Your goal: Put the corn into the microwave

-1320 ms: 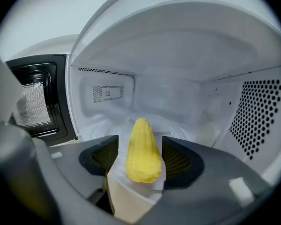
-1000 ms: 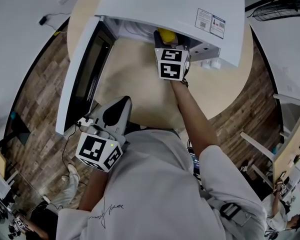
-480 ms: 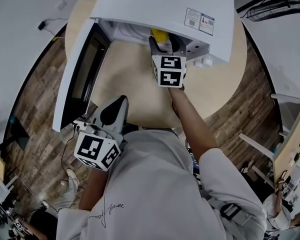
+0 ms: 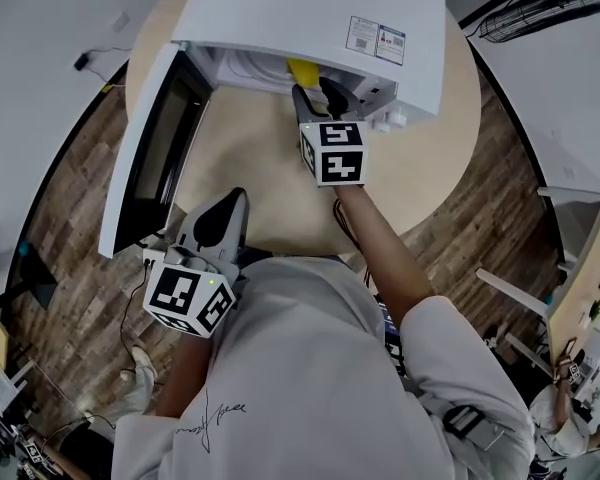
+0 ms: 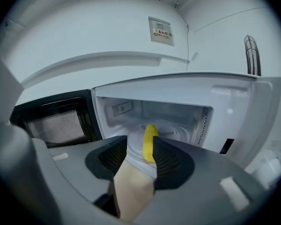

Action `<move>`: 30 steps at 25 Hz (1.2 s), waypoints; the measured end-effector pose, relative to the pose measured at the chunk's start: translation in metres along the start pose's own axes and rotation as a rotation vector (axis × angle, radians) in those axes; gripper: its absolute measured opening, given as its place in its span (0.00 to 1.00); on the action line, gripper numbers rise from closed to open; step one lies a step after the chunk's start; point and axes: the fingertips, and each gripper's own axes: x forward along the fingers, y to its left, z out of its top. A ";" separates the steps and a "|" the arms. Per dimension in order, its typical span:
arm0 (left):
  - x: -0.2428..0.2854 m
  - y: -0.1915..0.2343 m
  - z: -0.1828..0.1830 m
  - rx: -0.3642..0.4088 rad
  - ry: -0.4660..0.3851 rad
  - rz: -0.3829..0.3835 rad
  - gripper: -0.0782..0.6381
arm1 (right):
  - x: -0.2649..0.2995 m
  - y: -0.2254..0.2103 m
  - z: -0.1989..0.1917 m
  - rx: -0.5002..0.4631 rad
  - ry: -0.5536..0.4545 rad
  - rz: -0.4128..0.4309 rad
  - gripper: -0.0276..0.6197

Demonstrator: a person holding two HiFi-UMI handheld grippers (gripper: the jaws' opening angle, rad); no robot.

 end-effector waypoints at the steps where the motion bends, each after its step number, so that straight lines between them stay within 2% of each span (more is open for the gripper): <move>1: 0.000 -0.001 0.001 0.001 -0.006 0.002 0.09 | -0.003 0.000 0.000 0.006 0.002 0.007 0.33; 13: -0.009 -0.013 0.003 0.016 -0.052 0.008 0.09 | -0.046 0.011 -0.006 0.052 0.018 0.093 0.23; 16: -0.013 -0.017 0.001 0.014 -0.055 0.002 0.09 | -0.058 0.012 -0.009 0.062 0.030 0.116 0.17; 24: -0.024 -0.019 -0.003 0.006 -0.082 0.020 0.09 | -0.085 0.017 -0.016 0.068 0.057 0.173 0.16; 30: -0.030 -0.025 -0.005 0.006 -0.091 0.022 0.09 | -0.106 0.016 -0.016 0.085 0.047 0.180 0.14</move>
